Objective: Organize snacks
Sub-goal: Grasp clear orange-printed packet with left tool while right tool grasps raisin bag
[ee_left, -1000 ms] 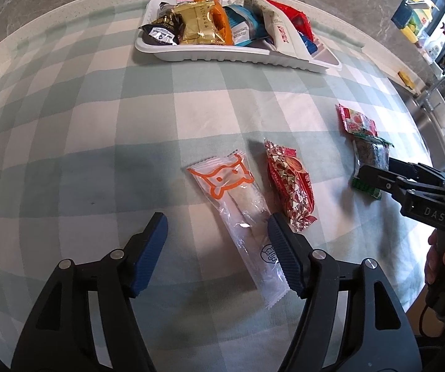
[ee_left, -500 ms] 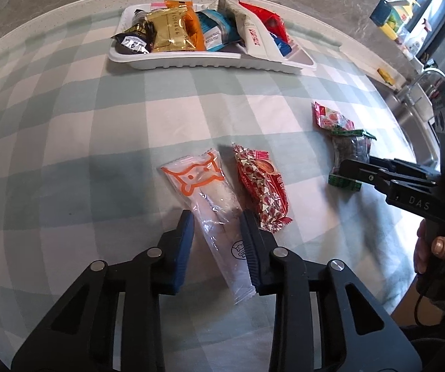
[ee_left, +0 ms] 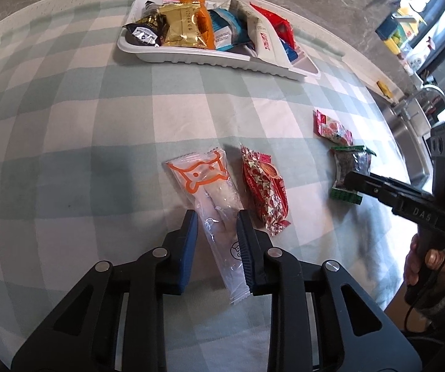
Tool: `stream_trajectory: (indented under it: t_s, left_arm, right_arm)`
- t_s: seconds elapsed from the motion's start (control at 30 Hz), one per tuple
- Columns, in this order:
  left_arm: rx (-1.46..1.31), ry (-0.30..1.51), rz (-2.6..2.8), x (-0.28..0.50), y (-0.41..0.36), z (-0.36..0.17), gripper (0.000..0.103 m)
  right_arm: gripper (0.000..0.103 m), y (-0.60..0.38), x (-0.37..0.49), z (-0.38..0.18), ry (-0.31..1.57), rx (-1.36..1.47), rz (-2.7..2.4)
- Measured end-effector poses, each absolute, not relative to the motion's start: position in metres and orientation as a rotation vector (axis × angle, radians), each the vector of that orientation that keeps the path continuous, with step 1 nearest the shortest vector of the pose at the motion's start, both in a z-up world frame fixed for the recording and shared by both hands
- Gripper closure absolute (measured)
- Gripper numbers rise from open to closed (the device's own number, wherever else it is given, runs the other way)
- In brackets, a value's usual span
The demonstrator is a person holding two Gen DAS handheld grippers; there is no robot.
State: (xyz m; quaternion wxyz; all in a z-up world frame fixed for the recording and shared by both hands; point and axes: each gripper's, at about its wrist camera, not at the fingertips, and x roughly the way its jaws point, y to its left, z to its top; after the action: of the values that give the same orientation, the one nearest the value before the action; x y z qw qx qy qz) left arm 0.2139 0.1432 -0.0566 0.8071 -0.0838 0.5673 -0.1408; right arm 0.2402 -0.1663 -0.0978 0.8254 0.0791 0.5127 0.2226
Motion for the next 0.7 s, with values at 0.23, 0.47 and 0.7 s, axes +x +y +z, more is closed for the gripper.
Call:
stream_trajectory:
  t_s: [0.23,0.47,0.7]
  left_arm:
    - [-0.185,1.231,-0.272,0.218,0.138,-0.056,0.078]
    - [-0.163,1.239,-0.247,0.223,0.130,-0.054,0.071]
    - [-0.065,1.251,-0.222,0.221,0.111,-0.058,0.052]
  right_arm:
    - [0.055,-0.168,0.244,-0.099,1.093,0.157,0.450]
    - [0.043,-0.158,0.244,-0.099,1.084,0.092,0.456]
    - [0.038,-0.143,0.242,-0.100,1.063,-0.017,0.453]
